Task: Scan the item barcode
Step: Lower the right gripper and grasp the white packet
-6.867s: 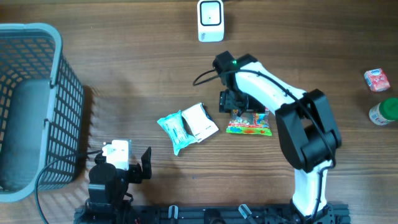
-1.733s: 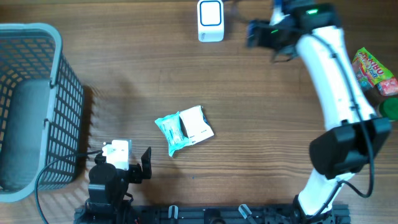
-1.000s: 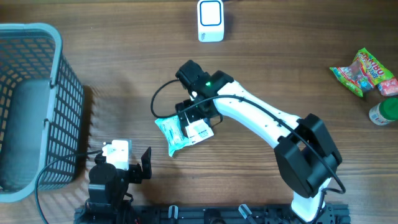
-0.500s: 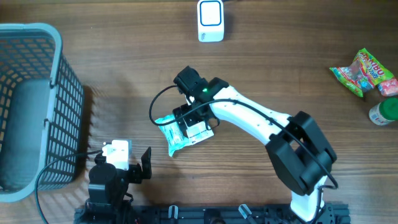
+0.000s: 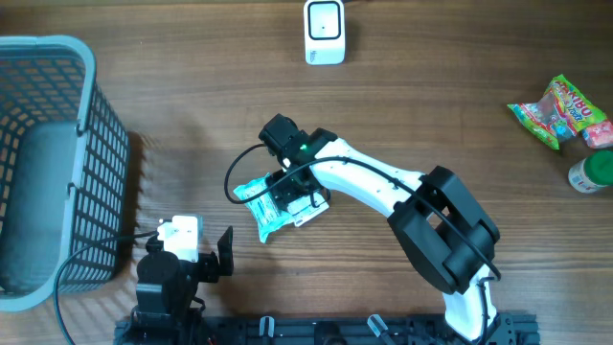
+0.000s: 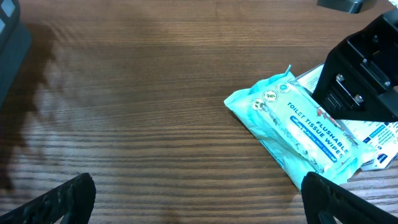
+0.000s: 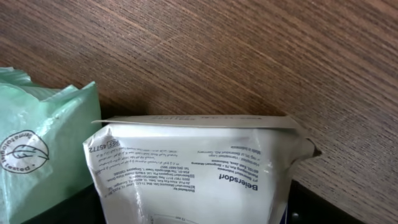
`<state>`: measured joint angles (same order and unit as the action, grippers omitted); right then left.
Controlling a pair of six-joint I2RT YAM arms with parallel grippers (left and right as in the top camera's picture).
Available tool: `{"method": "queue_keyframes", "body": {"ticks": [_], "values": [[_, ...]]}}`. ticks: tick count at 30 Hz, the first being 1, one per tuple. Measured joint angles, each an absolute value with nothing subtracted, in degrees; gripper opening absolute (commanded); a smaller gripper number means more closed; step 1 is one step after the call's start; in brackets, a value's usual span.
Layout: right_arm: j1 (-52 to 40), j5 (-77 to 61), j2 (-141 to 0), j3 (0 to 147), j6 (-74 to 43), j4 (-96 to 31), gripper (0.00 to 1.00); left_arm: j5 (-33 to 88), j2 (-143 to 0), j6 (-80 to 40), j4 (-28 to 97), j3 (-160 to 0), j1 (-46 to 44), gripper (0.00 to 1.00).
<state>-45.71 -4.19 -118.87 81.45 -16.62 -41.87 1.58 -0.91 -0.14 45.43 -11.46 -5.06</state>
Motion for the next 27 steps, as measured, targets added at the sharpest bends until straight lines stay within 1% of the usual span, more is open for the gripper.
{"method": "queue_keyframes", "body": {"ticks": [4, 15, 19, 22, 25, 27], "values": [[-45.71, -4.08, -118.93, 81.45, -16.58, -41.85, 0.72, 1.58, -0.91, -0.14, 45.43, -11.46, -5.06, 1.00], [-45.71, -4.08, -118.93, 81.45, -16.58, -41.89, 0.71, 1.58, -0.91, -0.14, 45.43, -11.46, -5.06, 1.00], [-45.71, -4.08, -118.93, 81.45, -16.60, -41.89, 0.66, 1.58, -0.91, -0.14, 45.43, -11.46, -5.06, 1.00], [-45.71, -4.08, -118.93, 81.45, -16.58, -41.89, 0.65, 1.58, -0.91, -0.14, 45.43, -11.46, -5.06, 1.00], [-45.71, -4.19, -119.00, 82.15, -16.60, -44.58, 0.64, 1.58, -0.91, -0.14, 45.43, -11.46, -5.06, 1.00], [-45.71, -4.71, -119.28, 84.44, -16.58, -48.86, 0.64, 1.58, -0.91, -0.14, 45.43, -11.46, -5.06, 1.00]]}}
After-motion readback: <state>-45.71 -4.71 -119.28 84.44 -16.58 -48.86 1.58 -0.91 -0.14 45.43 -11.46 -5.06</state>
